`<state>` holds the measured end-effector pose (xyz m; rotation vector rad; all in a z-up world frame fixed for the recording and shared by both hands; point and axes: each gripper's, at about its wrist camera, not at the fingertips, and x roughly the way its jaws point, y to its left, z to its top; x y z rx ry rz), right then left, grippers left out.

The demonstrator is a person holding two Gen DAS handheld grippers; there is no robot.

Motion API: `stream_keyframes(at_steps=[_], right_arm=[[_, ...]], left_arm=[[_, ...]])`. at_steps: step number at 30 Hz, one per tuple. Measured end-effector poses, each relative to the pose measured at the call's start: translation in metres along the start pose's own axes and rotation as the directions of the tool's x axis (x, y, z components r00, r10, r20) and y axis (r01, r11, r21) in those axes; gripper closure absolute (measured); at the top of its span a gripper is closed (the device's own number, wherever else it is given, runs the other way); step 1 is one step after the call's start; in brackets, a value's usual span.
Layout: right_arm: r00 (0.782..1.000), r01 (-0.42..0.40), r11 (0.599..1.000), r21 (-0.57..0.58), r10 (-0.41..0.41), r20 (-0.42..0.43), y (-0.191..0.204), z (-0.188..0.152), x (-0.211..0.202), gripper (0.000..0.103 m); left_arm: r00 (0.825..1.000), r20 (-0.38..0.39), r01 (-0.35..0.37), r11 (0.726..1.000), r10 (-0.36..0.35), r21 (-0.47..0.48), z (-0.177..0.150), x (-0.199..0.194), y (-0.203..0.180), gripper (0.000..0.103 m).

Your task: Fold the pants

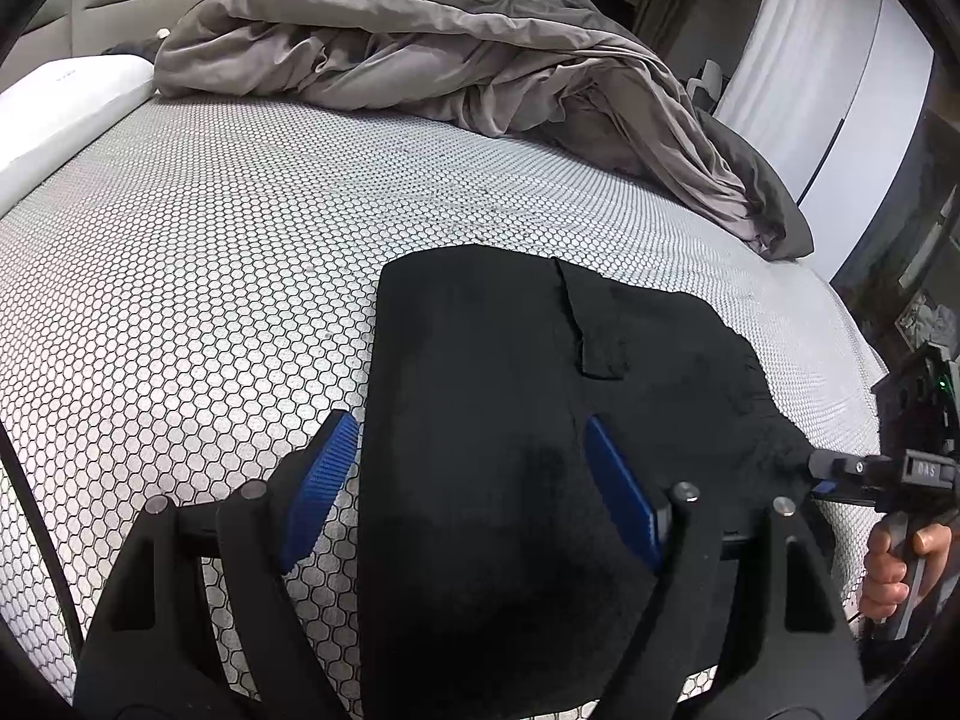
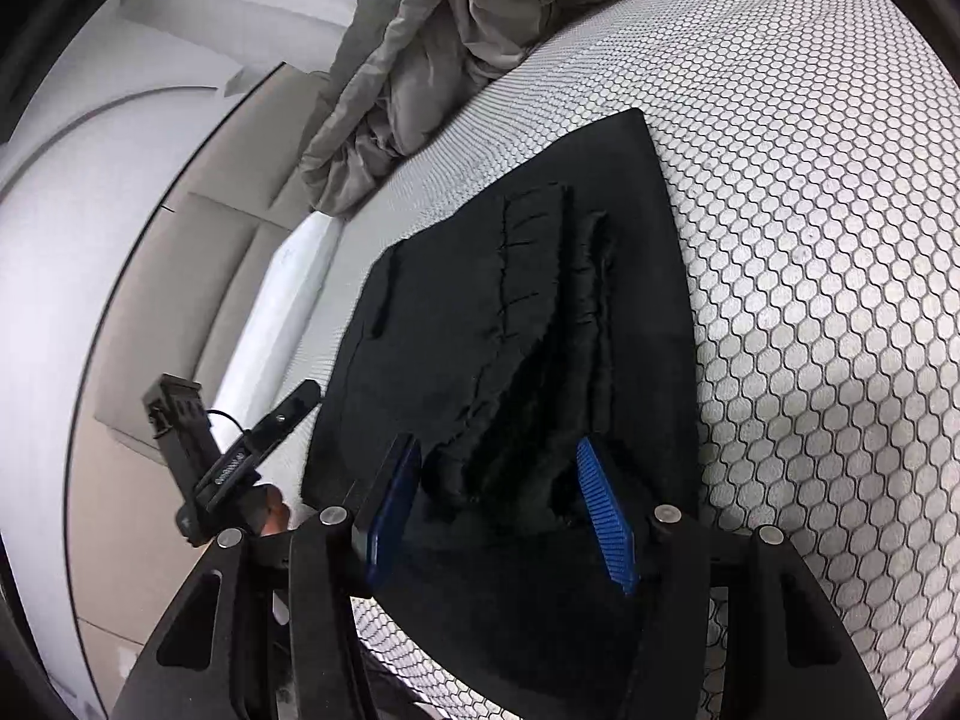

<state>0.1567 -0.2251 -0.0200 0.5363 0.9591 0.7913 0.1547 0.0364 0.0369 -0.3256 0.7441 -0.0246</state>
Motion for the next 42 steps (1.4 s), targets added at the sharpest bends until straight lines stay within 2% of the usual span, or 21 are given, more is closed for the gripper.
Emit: stream_keyframes(at_steps=[3,7,9,11,14,17,19,21,24,25,26,27,29,32,34,35,36,38,39,40,42], right_arm=[[1.000,-0.016,0.999,0.038,0.016,0.013,-0.007,0.006,0.008,0.049],[0.997,0.077,0.997,-0.017,-0.077,0.026,0.000,0.010,0.010,0.070],[0.995,0.084,0.995,-0.051,-0.081,0.055,0.007,0.007,0.005,0.082],[0.994,0.061,0.994,-0.087,-0.052,0.094,0.020,0.002,-0.010,0.088],[0.991,0.006,0.989,-0.147,0.014,0.134,0.045,-0.016,-0.044,0.090],[0.990,0.053,0.982,-0.183,-0.028,0.137,0.056,-0.040,-0.062,0.091],[0.985,0.144,0.969,-0.200,-0.121,0.123,0.049,-0.047,-0.054,0.090],[0.968,0.251,0.950,-0.184,-0.246,0.052,0.026,-0.049,-0.030,0.085],[0.979,0.205,0.969,-0.137,-0.205,0.011,0.012,-0.050,-0.032,0.078],[0.977,0.211,0.967,-0.145,-0.208,0.037,0.018,-0.048,-0.042,0.075],[0.972,0.231,0.960,-0.156,-0.221,0.079,0.023,-0.047,-0.049,0.064],[0.965,0.241,0.955,-0.173,-0.217,0.146,0.029,-0.047,-0.059,0.061],[0.960,0.220,0.958,-0.183,-0.179,0.216,0.040,-0.044,-0.066,0.061],[0.969,0.177,0.950,-0.259,-0.122,0.214,0.062,-0.043,-0.048,0.061],[0.981,0.174,0.925,-0.338,-0.130,0.147,0.074,-0.047,-0.019,0.061],[0.976,0.217,0.899,-0.381,-0.190,0.107,0.077,-0.051,0.001,0.061],[0.963,0.268,0.865,-0.425,-0.258,0.082,0.078,-0.053,0.017,0.061],[0.910,0.392,0.752,-0.530,-0.404,0.099,0.080,-0.062,0.041,0.072],[0.897,0.414,0.716,-0.562,-0.428,0.115,0.082,-0.066,0.043,0.073],[0.885,0.436,0.691,-0.576,-0.445,0.135,0.086,-0.068,0.041,0.073],[0.874,0.461,0.671,-0.580,-0.458,0.165,0.091,-0.071,0.032,0.073]], left_arm=[[1.000,0.000,0.000,1.000,0.000,0.006,0.000,0.001,-0.002,0.027],[1.000,0.002,-0.010,1.000,0.010,-0.002,0.001,0.002,0.000,0.027],[1.000,0.008,-0.014,1.000,0.014,-0.009,0.002,-0.001,0.003,0.027],[1.000,0.017,-0.013,1.000,0.014,-0.022,0.003,-0.005,0.009,0.027],[1.000,0.027,-0.011,0.999,0.012,-0.041,0.006,-0.011,0.018,0.027],[0.999,0.029,-0.017,0.999,0.018,-0.048,0.006,-0.014,0.024,0.027],[1.000,0.018,-0.019,0.999,0.019,-0.048,0.006,-0.013,0.027,0.027],[1.000,0.010,-0.023,0.999,0.023,-0.044,0.006,-0.012,0.028,0.027],[1.000,0.003,-0.019,0.999,0.019,-0.037,0.005,-0.012,0.026,0.027],[1.000,0.004,-0.018,0.999,0.019,-0.032,0.005,-0.012,0.025,0.027],[1.000,0.006,-0.017,1.000,0.017,-0.026,0.005,-0.013,0.023,0.027],[1.000,0.005,-0.014,1.000,0.014,-0.017,0.004,-0.013,0.020,0.027],[1.000,0.001,-0.009,1.000,0.009,0.006,0.002,-0.012,0.012,0.027],[1.000,0.014,0.001,0.998,-0.002,0.056,-0.002,-0.014,-0.005,0.027],[1.000,0.009,0.028,0.993,-0.029,0.118,-0.007,-0.014,-0.021,0.027],[0.999,0.005,0.034,0.989,-0.035,0.144,-0.009,-0.013,-0.029,0.027],[0.999,-0.003,0.040,0.985,-0.040,0.170,-0.012,-0.012,-0.036,0.027],[0.997,-0.040,0.077,0.973,-0.070,0.217,-0.020,-0.008,-0.050,0.027],[0.994,-0.067,0.098,0.962,-0.084,0.253,-0.026,-0.006,-0.057,0.027],[0.992,-0.092,0.108,0.944,-0.083,0.313,-0.033,-0.005,-0.066,0.027],[0.994,-0.099,0.077,0.896,-0.037,0.438,-0.048,-0.006,-0.080,0.027]])
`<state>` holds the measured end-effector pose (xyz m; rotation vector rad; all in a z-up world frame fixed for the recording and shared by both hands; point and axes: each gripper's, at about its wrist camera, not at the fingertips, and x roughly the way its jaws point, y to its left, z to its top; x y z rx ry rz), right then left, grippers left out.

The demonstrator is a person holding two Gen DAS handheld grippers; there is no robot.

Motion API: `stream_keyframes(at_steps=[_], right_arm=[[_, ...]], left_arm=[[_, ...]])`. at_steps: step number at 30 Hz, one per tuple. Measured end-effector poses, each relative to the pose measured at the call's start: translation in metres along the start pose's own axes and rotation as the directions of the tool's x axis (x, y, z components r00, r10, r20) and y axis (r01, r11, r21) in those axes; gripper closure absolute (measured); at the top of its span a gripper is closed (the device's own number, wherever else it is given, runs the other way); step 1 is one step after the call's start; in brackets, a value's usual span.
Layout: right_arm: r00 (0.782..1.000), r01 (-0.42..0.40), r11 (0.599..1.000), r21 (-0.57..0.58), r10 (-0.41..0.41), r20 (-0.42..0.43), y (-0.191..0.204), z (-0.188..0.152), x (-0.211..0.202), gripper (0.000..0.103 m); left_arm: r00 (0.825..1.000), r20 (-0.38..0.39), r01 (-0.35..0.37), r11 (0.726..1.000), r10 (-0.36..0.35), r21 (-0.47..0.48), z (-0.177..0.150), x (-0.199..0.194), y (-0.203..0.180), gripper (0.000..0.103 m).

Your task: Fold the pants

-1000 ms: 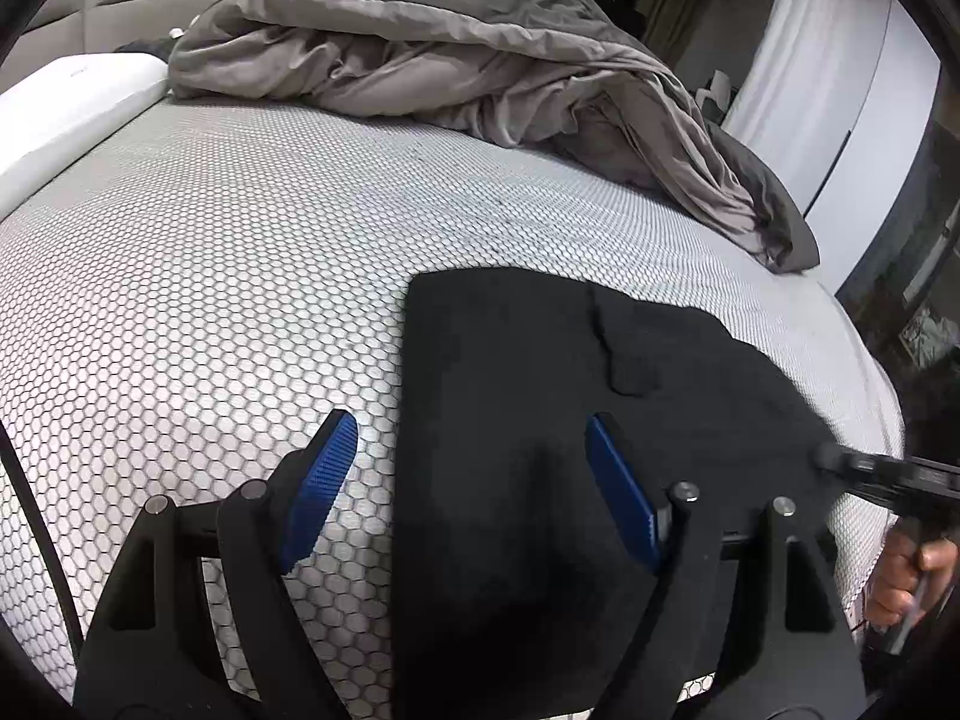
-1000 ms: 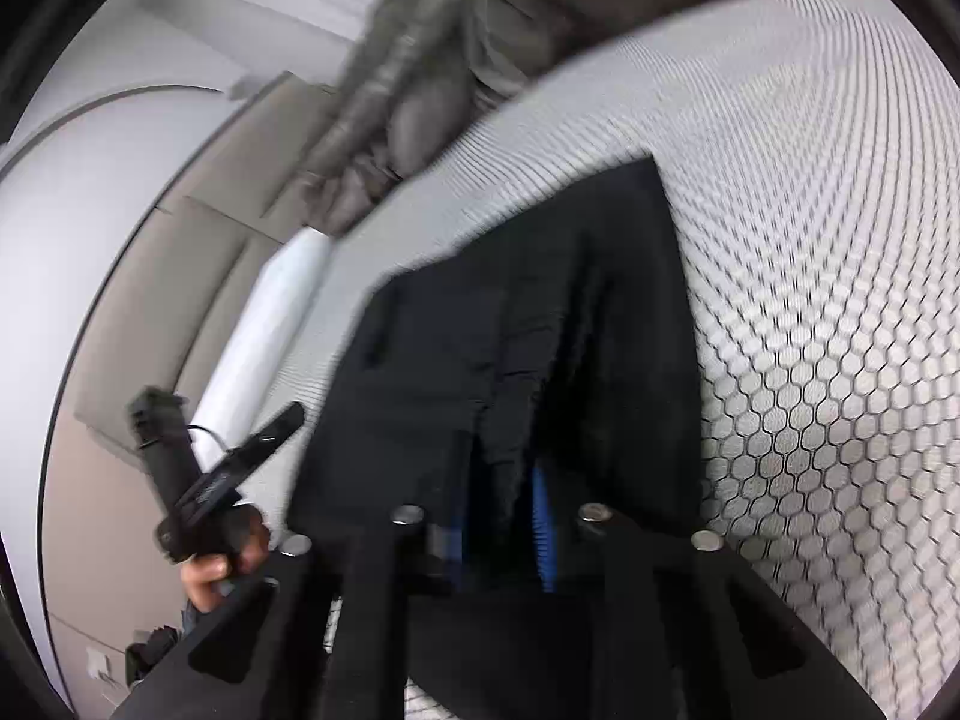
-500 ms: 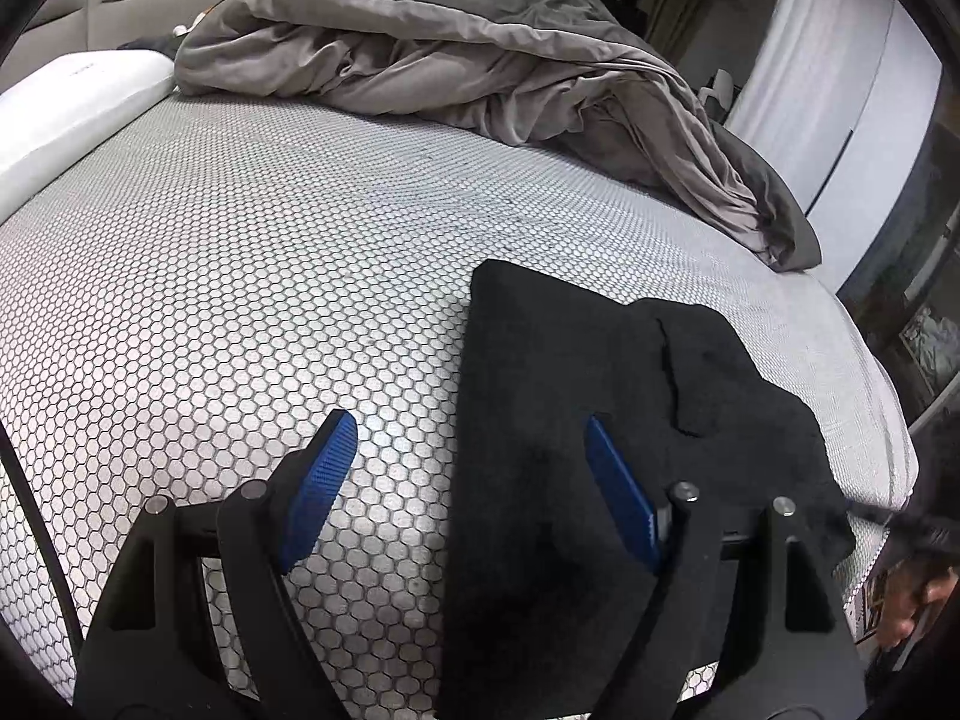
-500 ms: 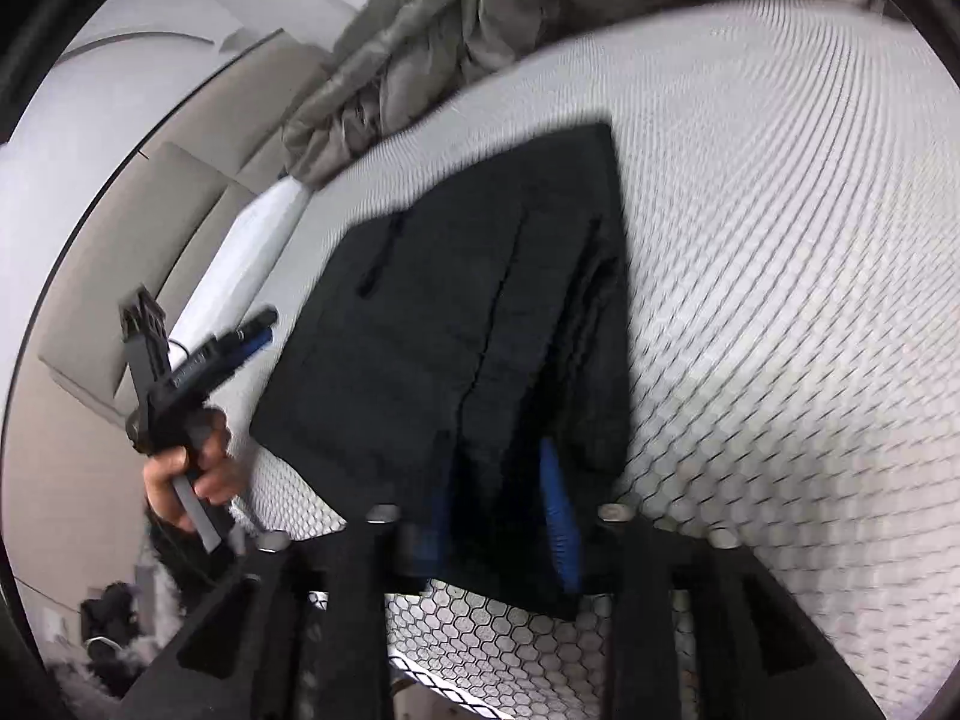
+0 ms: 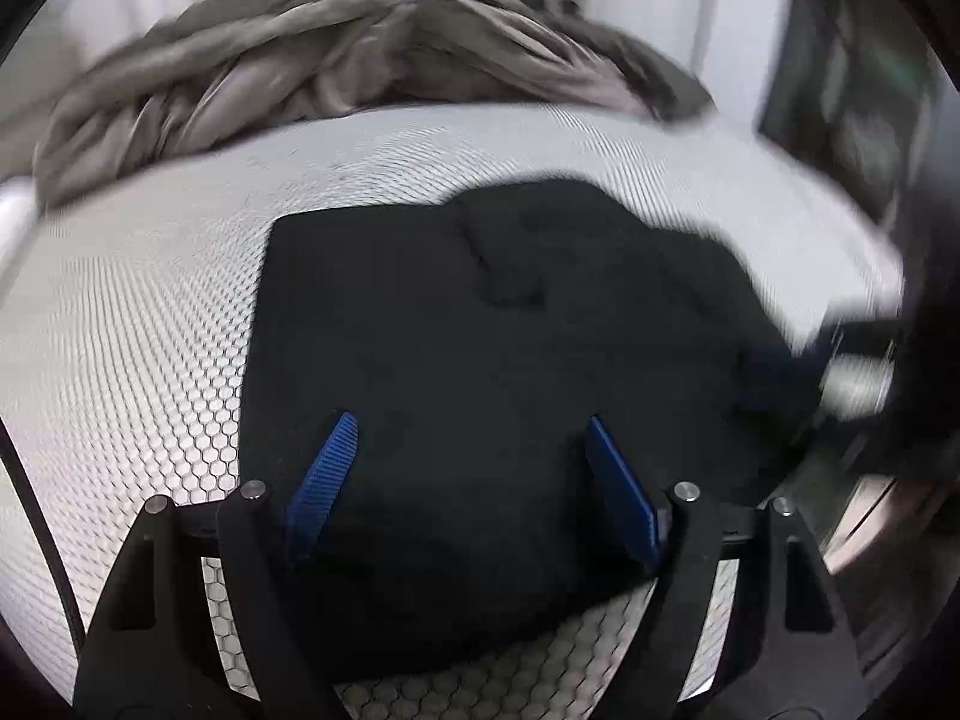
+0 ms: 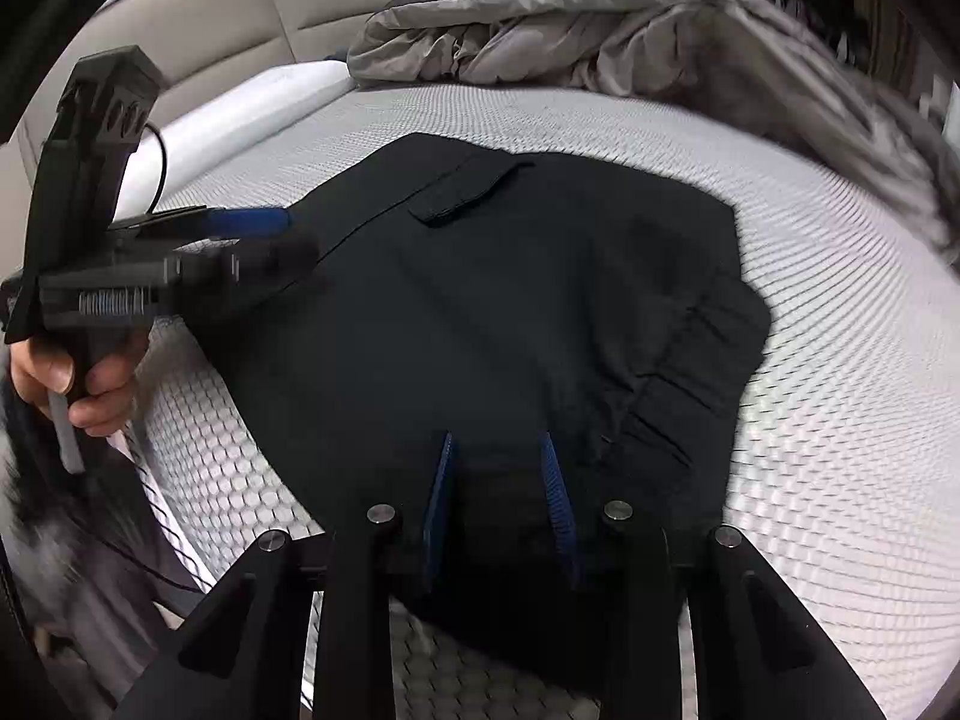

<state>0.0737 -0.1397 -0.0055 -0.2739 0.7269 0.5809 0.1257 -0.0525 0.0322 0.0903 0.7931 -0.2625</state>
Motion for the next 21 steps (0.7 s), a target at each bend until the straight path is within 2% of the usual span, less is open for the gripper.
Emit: stream_keyframes(at_steps=[1,4,5,7,9,10,12,13,14,18,20,21], right_arm=[[1.000,-0.005,1.000,0.008,0.005,0.027,-0.001,0.001,-0.008,0.072],[0.992,-0.017,0.998,0.056,0.010,0.123,0.000,0.010,-0.016,0.071],[0.990,-0.028,0.997,0.069,0.018,0.137,0.003,0.016,-0.010,0.071],[0.991,-0.028,0.997,0.076,0.017,0.133,0.008,0.026,0.013,0.071],[0.999,-0.012,0.999,0.037,0.010,0.034,0.014,0.033,0.048,0.070],[0.999,0.002,1.000,-0.006,-0.002,0.034,0.016,0.034,0.052,0.070],[0.998,0.062,0.995,-0.079,-0.059,0.033,0.018,0.030,0.046,0.070],[0.992,0.122,0.989,-0.085,-0.120,0.026,0.010,0.026,0.038,0.070],[0.992,0.128,0.988,-0.080,-0.127,0.028,0.002,0.021,0.032,0.072],[0.990,0.134,0.990,-0.033,-0.132,0.044,-0.017,0.009,0.004,0.069],[0.991,0.097,0.995,-0.003,-0.096,0.098,-0.020,0.011,-0.004,0.064],[0.990,0.053,0.998,0.033,-0.057,0.132,-0.021,0.017,-0.003,0.063]], left_arm=[[1.000,0.001,0.006,1.000,-0.006,0.024,-0.002,-0.002,-0.005,0.027],[0.990,0.020,0.138,0.990,-0.139,0.033,-0.003,-0.006,-0.020,0.027],[0.987,0.021,0.158,0.986,-0.160,0.056,-0.002,-0.004,-0.027,0.027],[0.994,-0.001,0.107,0.989,-0.107,0.102,-0.002,0.009,-0.038,0.027],[0.995,-0.043,0.099,0.990,-0.095,0.096,-0.004,0.022,-0.036,0.027],[0.994,-0.046,0.105,0.990,-0.101,0.098,-0.005,0.023,-0.030,0.027],[0.996,-0.056,0.081,0.991,-0.076,0.103,-0.012,0.016,-0.016,0.027],[0.995,-0.060,0.087,0.992,-0.082,0.088,-0.015,0.011,-0.007,0.027],[0.993,-0.073,0.095,0.992,-0.089,0.083,-0.017,0.008,0.000,0.027],[0.994,-0.056,0.101,0.993,-0.098,0.061,-0.018,-0.008,0.018,0.027],[0.992,0.001,0.127,0.992,-0.127,0.024,-0.007,-0.015,0.024,0.027],[0.990,0.037,0.135,0.991,-0.135,0.006,0.002,-0.015,0.024,0.027]])
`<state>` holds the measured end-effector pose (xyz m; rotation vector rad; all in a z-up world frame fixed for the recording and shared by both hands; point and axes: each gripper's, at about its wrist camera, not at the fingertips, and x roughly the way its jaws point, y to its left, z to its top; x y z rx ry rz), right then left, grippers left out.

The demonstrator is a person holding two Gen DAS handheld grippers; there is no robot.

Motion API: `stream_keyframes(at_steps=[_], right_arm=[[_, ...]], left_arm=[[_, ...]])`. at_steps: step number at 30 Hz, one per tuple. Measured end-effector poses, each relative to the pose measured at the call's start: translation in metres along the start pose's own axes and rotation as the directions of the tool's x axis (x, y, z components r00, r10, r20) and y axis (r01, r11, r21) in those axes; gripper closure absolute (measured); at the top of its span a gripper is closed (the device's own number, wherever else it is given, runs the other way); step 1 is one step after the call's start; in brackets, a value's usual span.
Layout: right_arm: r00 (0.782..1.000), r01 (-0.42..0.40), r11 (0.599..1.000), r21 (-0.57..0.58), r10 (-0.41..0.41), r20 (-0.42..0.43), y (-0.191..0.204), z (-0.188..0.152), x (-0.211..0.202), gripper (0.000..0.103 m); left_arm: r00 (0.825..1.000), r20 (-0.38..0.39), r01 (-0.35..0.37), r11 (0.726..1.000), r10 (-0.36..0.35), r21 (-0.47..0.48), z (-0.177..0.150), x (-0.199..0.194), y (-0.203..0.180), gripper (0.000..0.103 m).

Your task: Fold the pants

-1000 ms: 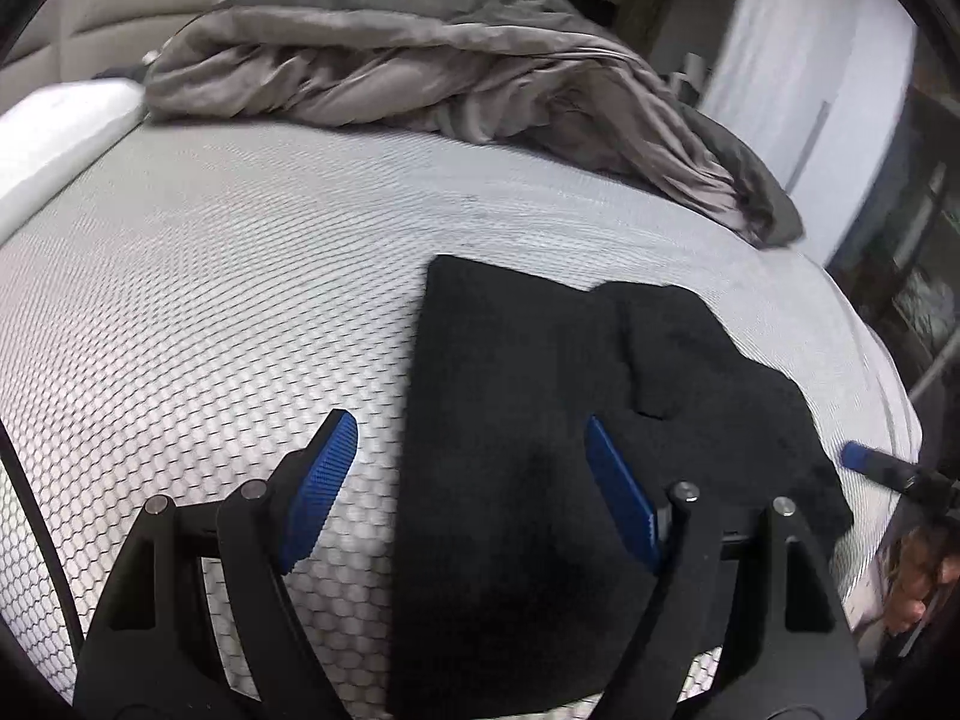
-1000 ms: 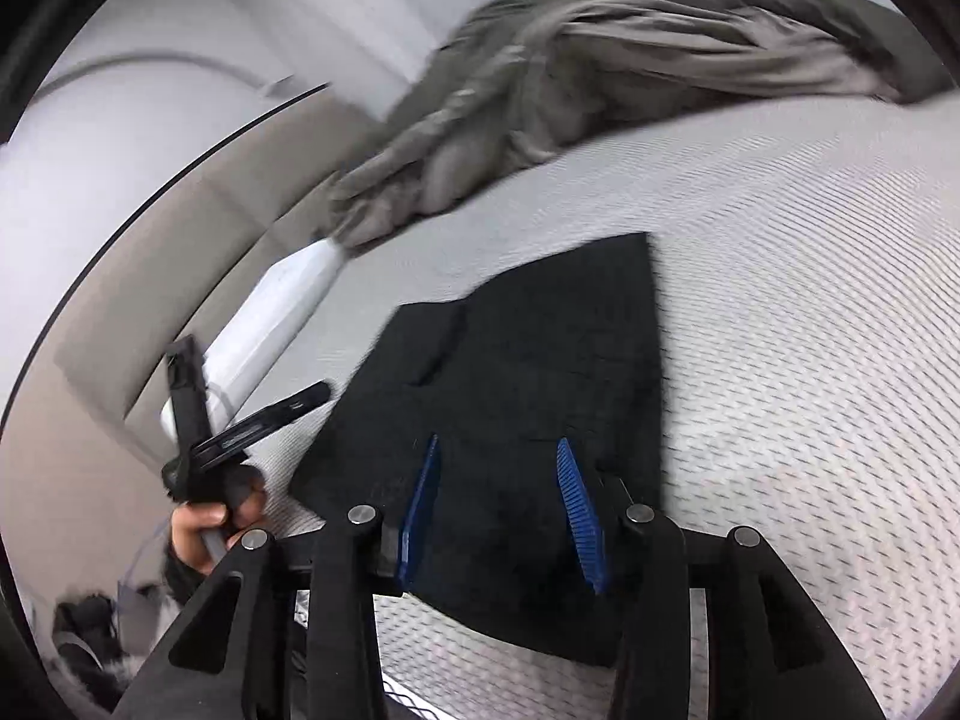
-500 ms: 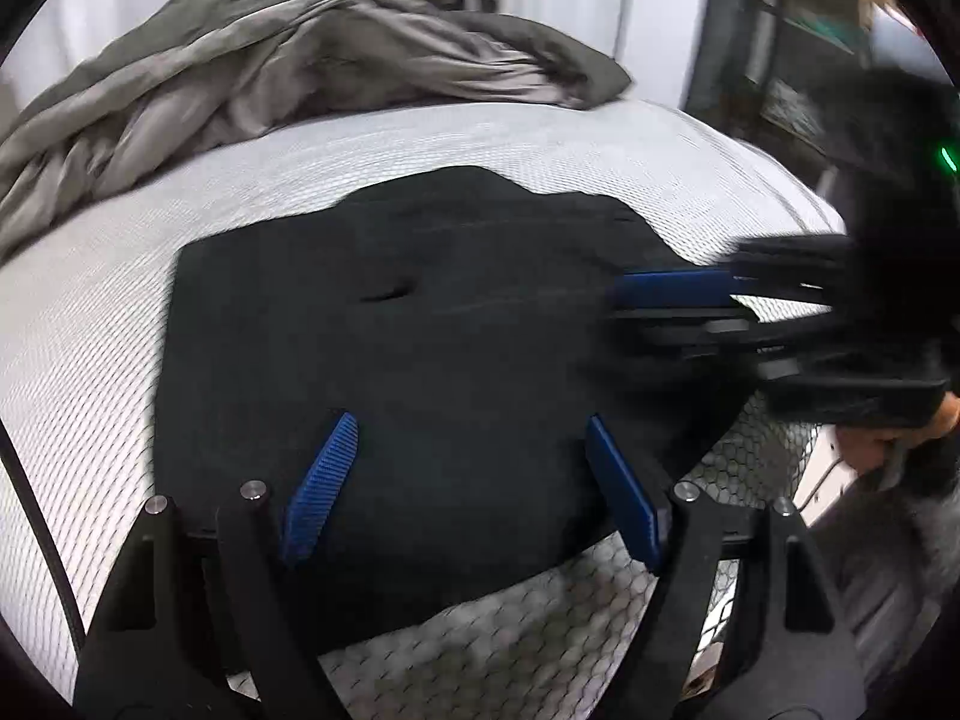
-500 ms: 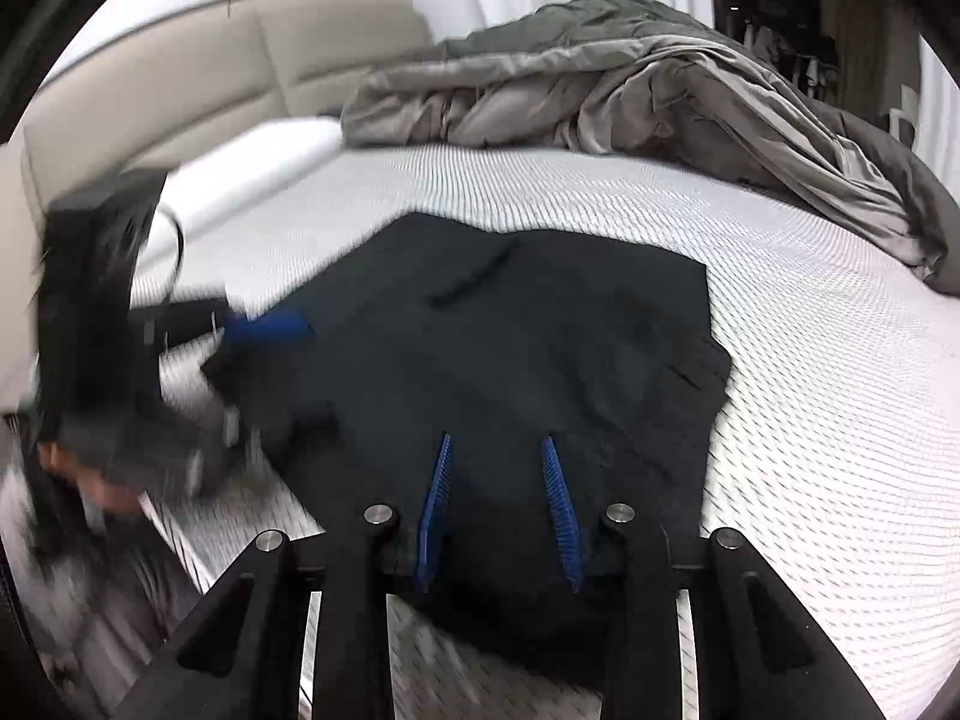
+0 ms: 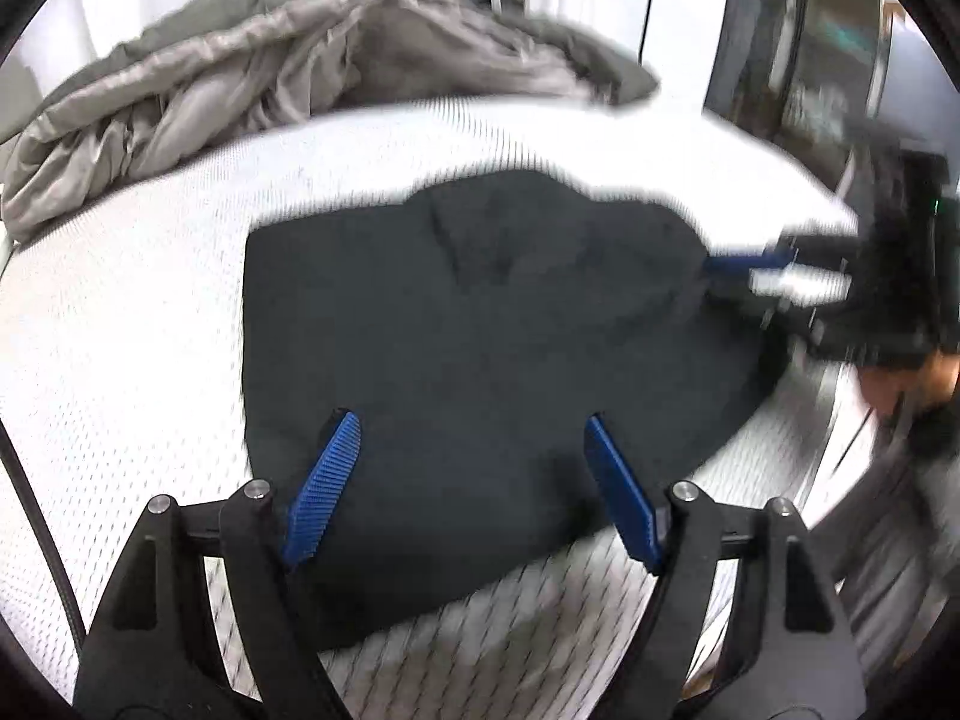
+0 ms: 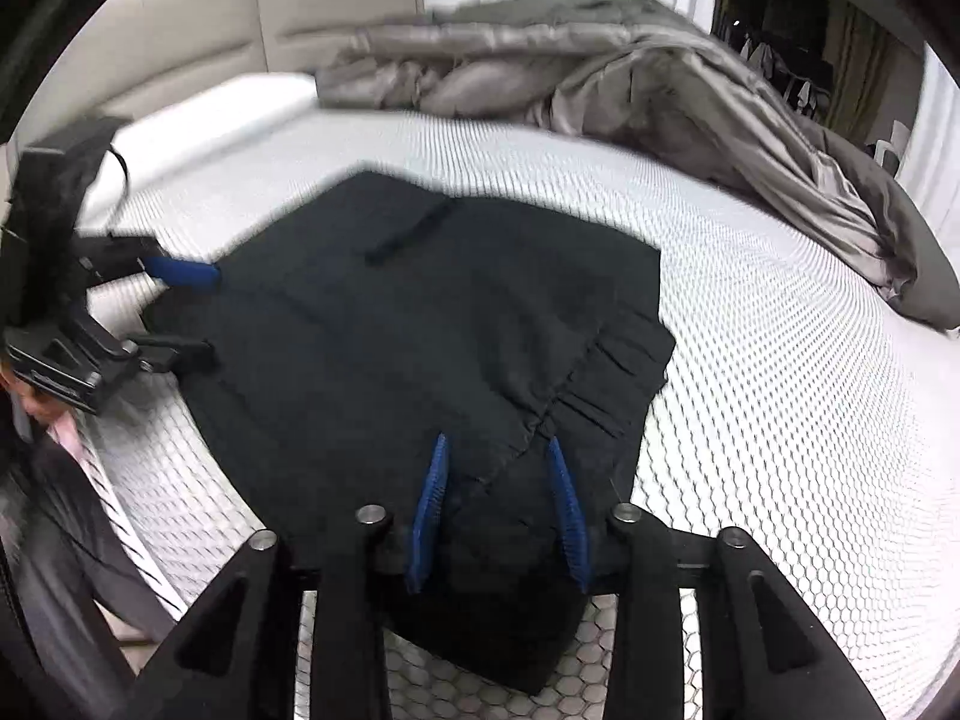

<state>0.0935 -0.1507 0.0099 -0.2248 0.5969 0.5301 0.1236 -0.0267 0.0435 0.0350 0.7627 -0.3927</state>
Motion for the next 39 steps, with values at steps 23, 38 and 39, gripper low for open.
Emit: stream_keyframes(at_steps=[23,38,39], right_arm=[[0.996,0.006,0.998,0.060,-0.001,-0.084,0.015,0.056,0.075,0.061],[0.993,0.050,0.993,0.105,-0.039,-0.111,-0.003,0.064,0.076,0.060],[0.992,0.062,0.993,0.098,-0.050,-0.117,0.004,0.072,0.086,0.060]], left_arm=[[0.987,-0.102,-0.128,0.990,0.122,-0.051,0.050,0.049,0.019,0.046],[0.993,-0.032,-0.119,0.974,0.115,-0.191,0.059,0.021,0.057,0.051],[0.991,-0.030,-0.130,0.970,0.127,-0.207,0.064,0.027,0.058,0.051]])
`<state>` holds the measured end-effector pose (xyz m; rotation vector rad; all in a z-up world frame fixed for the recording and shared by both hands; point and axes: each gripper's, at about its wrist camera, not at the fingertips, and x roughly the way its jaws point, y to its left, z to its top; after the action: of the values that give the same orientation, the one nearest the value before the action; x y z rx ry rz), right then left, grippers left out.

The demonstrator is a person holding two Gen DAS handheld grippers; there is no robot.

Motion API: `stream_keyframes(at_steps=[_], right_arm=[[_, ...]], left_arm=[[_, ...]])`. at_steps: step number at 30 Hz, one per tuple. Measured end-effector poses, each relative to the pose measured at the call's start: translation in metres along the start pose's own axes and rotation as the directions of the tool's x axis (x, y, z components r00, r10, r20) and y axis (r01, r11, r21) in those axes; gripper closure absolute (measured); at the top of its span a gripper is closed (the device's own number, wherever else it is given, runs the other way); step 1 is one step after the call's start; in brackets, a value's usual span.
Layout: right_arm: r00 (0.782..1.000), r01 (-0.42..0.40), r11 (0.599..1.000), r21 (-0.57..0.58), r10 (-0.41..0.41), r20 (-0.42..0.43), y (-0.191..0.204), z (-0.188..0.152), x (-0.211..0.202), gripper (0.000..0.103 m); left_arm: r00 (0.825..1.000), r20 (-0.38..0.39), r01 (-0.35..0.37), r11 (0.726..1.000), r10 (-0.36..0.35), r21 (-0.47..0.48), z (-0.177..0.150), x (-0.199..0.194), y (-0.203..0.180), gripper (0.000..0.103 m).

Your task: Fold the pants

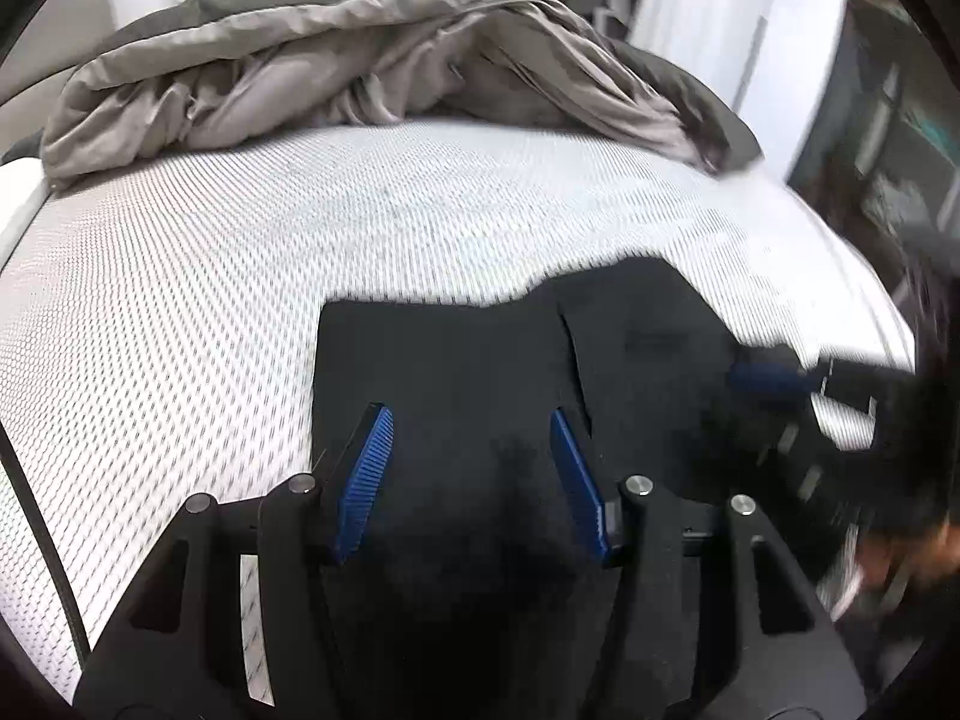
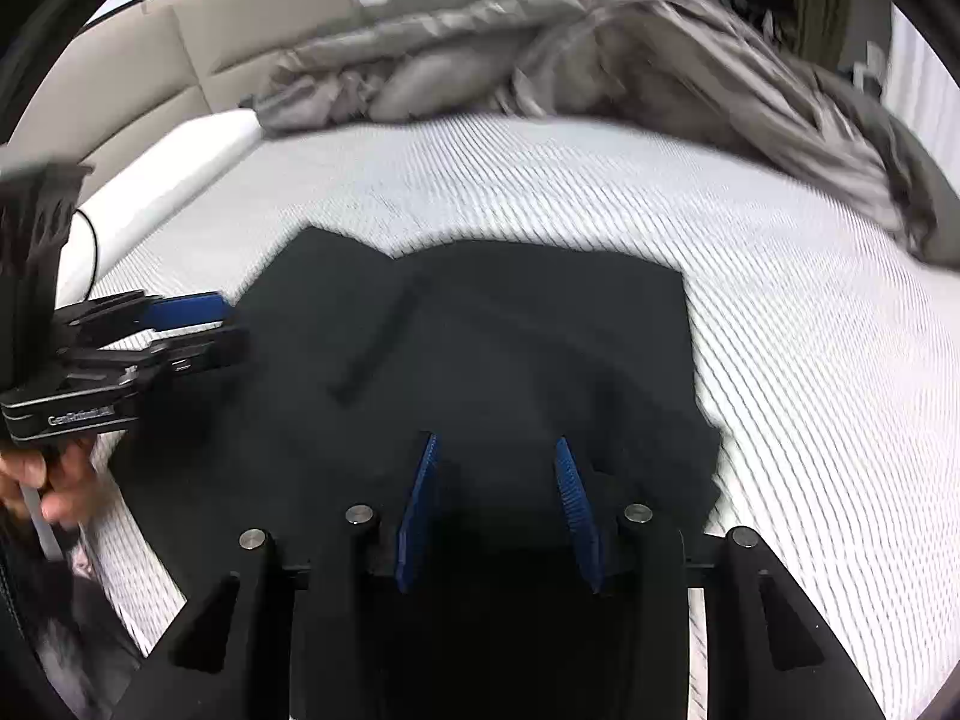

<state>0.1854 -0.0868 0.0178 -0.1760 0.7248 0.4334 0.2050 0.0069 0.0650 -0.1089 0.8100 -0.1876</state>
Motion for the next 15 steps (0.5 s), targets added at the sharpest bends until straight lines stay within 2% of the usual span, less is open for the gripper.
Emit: stream_keyframes(at_steps=[3,4,6,7,8,9,10,12,13,15], right_arm=[[0.998,0.017,1.000,0.004,-0.017,-0.060,0.013,0.007,0.028,0.059],[0.995,0.027,0.999,-0.021,-0.028,-0.091,0.017,0.006,0.039,0.059],[0.995,0.032,0.996,-0.082,-0.039,-0.095,0.018,-0.005,0.034,0.059],[0.993,0.059,0.992,-0.110,-0.069,-0.092,0.013,-0.010,0.028,0.059],[0.990,0.098,0.987,-0.125,-0.110,-0.093,0.006,-0.016,0.022,0.058],[0.985,0.134,0.982,-0.132,-0.147,-0.090,-0.003,-0.022,0.015,0.058],[0.990,0.111,0.987,-0.115,-0.120,-0.075,-0.014,-0.030,0.004,0.059],[0.996,0.075,0.994,-0.077,-0.078,-0.034,-0.020,-0.038,-0.014,0.059],[0.998,0.068,0.996,-0.056,-0.069,-0.012,-0.016,-0.039,-0.023,0.058],[0.999,-0.016,0.998,-0.059,0.018,0.032,0.004,-0.037,-0.033,0.058]], left_arm=[[0.992,-0.113,-0.053,0.998,0.048,-0.043,0.006,0.039,0.005,0.051],[0.991,-0.132,-0.041,0.998,0.035,-0.045,0.003,0.045,0.010,0.050],[0.992,-0.123,-0.019,0.999,0.016,-0.028,-0.001,0.038,0.016,0.049],[0.993,-0.120,-0.021,1.000,0.019,-0.015,-0.004,0.030,0.021,0.049],[0.993,-0.114,-0.030,0.999,0.029,-0.015,-0.007,0.023,0.027,0.049],[0.991,-0.112,-0.071,0.997,0.068,-0.019,-0.014,0.013,0.035,0.049],[0.989,-0.110,-0.099,0.995,0.096,-0.021,-0.019,0.006,0.040,0.049],[0.992,-0.073,-0.109,0.993,0.107,-0.036,-0.029,-0.019,0.048,0.051],[0.995,-0.045,-0.091,0.995,0.089,-0.042,-0.036,-0.033,0.045,0.051],[1.000,-0.012,-0.008,1.000,0.007,-0.030,-0.050,-0.053,0.033,0.051]])
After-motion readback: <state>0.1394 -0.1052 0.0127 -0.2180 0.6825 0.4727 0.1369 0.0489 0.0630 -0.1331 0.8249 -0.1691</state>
